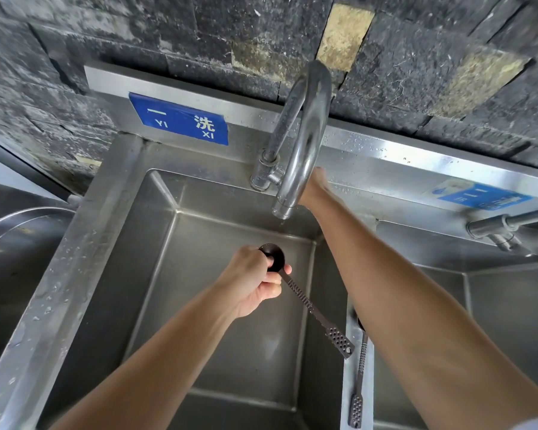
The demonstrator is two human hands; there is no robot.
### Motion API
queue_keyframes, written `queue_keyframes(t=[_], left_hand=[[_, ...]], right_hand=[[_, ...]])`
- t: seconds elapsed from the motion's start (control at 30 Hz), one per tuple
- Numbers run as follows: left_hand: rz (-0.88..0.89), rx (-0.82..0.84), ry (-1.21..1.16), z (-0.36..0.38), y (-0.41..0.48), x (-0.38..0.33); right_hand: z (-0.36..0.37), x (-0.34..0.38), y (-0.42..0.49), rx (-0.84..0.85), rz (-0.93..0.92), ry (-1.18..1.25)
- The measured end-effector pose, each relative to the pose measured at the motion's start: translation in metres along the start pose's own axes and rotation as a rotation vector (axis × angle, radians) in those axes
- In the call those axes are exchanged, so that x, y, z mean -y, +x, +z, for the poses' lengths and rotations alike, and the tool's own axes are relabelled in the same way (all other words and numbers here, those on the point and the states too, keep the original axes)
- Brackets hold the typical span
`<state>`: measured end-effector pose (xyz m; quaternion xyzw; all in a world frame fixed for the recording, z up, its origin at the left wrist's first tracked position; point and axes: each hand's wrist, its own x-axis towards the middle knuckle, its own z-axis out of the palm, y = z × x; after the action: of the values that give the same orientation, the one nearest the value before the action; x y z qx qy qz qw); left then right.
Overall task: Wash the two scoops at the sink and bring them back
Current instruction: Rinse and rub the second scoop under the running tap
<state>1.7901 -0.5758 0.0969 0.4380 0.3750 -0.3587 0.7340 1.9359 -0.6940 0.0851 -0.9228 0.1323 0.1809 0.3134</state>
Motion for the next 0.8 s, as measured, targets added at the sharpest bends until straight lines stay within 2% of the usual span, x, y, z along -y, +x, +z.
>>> queue_keyframes(t=[0.23, 0.53, 0.8], left_hand=[[-0.009, 0.005, -0.005, -0.001, -0.004, -0.001], [-0.004, -0.013, -0.020, -0.002, -0.007, -0.001], [0.018, -0.065, -0.010, -0.009, -0.012, -0.002]], right_hand=[[-0.001, -0.004, -0.002, -0.002, -0.002, -0.001], [-0.002, -0.005, -0.001, 0.023, -0.081, -0.153], [0.002, 0.003, -0.001, 0.008, -0.038, -0.209]])
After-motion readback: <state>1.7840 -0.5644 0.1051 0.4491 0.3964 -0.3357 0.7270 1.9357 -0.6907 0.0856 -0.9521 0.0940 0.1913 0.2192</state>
